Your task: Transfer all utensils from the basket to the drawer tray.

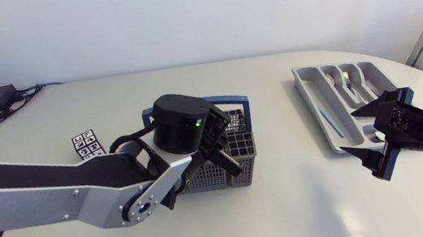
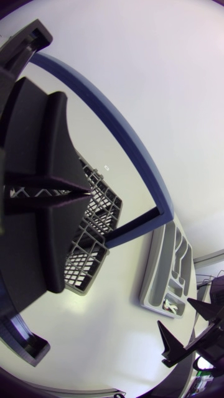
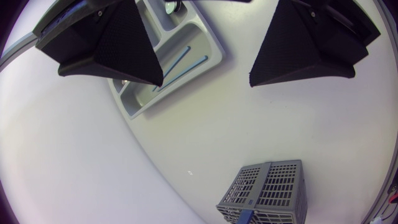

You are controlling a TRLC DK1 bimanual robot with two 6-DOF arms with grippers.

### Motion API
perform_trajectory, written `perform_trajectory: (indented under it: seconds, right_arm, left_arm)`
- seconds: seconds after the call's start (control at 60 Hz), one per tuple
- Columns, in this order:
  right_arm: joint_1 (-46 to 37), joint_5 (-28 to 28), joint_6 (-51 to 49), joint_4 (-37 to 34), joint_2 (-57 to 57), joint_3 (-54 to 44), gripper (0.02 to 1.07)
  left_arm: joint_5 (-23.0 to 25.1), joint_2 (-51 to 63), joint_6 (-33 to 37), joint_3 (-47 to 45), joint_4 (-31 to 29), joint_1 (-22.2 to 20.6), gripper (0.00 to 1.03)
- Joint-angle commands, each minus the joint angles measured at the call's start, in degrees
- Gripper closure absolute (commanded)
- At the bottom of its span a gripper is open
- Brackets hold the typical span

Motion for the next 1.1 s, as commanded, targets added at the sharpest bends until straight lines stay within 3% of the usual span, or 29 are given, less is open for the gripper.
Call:
perform_trajectory:
  seconds: [0.0,0.417,1.083]
  right_arm:
    - [0.7,-0.4,1.1,0.1,-0.9,-1.9,0.07]
    - [4.0,0.4,3.7,0.1,-3.9,-3.0,0.07]
    - [12.1,4.4,13.4,-0.9,-12.9,-2.6,0.07]
  left_arm:
    - [-0.8,-1.6,1.8,-2.6,1.2,-0.9,1.00]
    - [-1.8,-8.8,7.7,-5.3,4.1,-2.3,1.00]
    - [-2.0,-20.9,9.9,-5.2,4.1,-2.6,1.00]
